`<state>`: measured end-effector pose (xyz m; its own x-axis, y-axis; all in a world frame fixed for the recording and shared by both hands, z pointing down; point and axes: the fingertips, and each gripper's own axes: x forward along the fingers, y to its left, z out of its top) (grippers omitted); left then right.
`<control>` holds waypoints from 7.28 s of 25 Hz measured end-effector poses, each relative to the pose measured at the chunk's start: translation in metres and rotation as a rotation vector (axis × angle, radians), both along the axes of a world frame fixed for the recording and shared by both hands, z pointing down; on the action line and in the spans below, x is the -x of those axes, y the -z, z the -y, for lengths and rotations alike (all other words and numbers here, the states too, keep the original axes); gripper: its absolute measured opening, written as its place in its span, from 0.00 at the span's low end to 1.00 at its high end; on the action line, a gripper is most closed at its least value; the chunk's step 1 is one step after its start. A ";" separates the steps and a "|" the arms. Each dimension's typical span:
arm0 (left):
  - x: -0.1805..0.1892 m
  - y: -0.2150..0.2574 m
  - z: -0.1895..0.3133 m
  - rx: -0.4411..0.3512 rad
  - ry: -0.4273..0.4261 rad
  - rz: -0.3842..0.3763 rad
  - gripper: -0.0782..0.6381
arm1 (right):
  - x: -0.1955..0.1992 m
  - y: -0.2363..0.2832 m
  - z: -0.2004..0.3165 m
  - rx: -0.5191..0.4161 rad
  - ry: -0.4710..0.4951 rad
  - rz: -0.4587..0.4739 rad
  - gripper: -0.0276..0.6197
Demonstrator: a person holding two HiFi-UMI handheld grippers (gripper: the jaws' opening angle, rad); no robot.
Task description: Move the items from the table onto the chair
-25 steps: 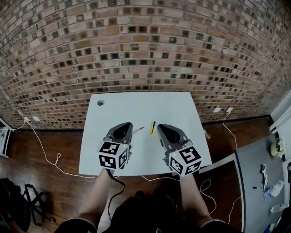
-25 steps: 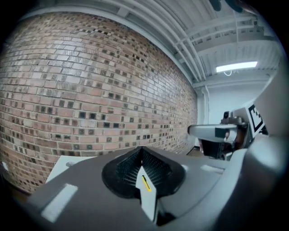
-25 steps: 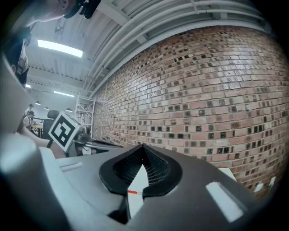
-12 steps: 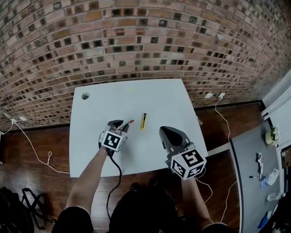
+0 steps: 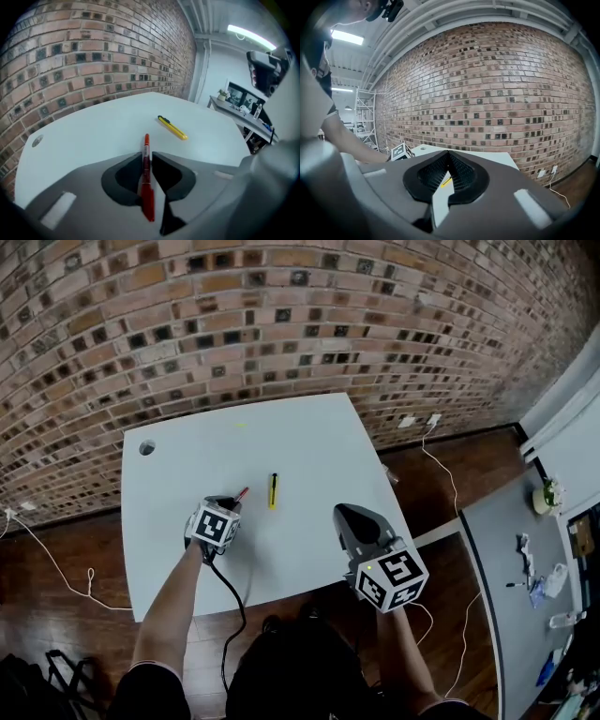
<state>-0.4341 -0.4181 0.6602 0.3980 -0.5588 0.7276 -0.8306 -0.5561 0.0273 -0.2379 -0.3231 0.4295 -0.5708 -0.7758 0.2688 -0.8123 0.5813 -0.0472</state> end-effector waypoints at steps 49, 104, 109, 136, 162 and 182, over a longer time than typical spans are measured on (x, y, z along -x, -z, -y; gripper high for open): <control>-0.185 0.316 -0.093 -0.566 -0.204 -0.704 0.19 | -0.108 0.067 -0.069 -0.166 -0.286 0.002 0.05; -1.032 0.015 -0.449 -0.011 -1.301 -0.095 0.19 | -0.778 -0.023 -0.475 -0.082 -1.419 0.087 0.05; -1.038 -0.010 -0.460 0.012 -1.311 -0.040 0.19 | -0.781 -0.028 -0.485 -0.076 -1.443 0.080 0.05; -0.918 0.198 -0.407 -0.147 -1.163 -0.602 0.12 | -0.727 0.019 -0.392 -0.167 -1.211 0.070 0.05; -0.332 0.315 -0.131 -0.556 -0.172 -0.615 0.12 | -0.247 0.082 -0.093 -0.267 -0.303 0.068 0.05; -0.067 0.305 -0.111 -0.609 0.182 -0.518 0.12 | 0.028 0.090 -0.032 -0.278 0.117 0.090 0.05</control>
<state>-0.3675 -0.3072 0.3548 0.4652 -0.8849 0.0242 -0.8743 -0.4550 0.1692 -0.2655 -0.2906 0.3397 -0.6725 -0.7401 -0.0003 -0.7389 0.6713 0.0585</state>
